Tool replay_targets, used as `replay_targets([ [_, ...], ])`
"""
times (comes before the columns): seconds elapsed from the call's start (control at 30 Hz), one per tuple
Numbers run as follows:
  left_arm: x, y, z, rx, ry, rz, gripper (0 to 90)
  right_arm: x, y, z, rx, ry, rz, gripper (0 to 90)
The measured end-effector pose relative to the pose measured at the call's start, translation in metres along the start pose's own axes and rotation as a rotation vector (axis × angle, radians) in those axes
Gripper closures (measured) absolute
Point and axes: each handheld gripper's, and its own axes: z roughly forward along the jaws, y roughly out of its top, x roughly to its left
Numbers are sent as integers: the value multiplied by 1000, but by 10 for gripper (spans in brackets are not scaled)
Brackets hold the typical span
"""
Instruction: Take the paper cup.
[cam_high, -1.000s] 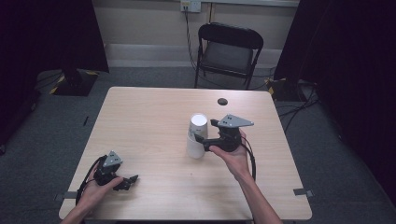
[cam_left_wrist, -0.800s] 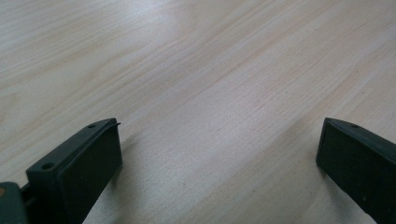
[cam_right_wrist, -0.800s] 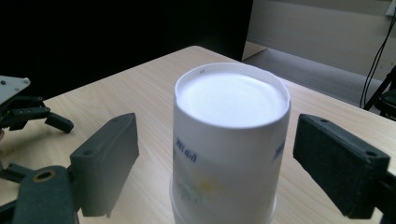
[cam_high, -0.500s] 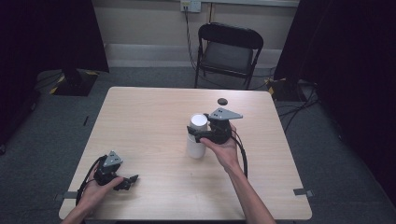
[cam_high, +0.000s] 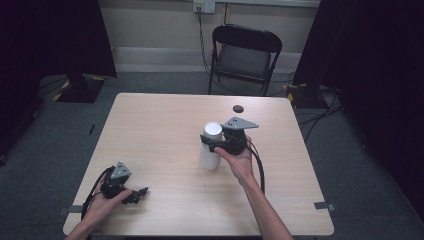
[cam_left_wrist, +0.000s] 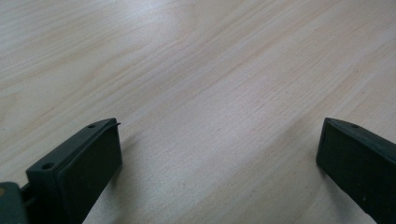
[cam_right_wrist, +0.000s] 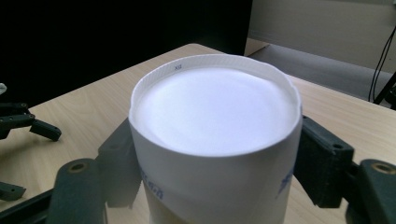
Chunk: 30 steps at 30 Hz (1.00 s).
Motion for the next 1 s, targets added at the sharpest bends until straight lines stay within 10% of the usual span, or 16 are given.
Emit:
replay_targets([
  [1.0,0,0,0,3,1,3,0,2,17,-8,-37,-13,-13,312],
])
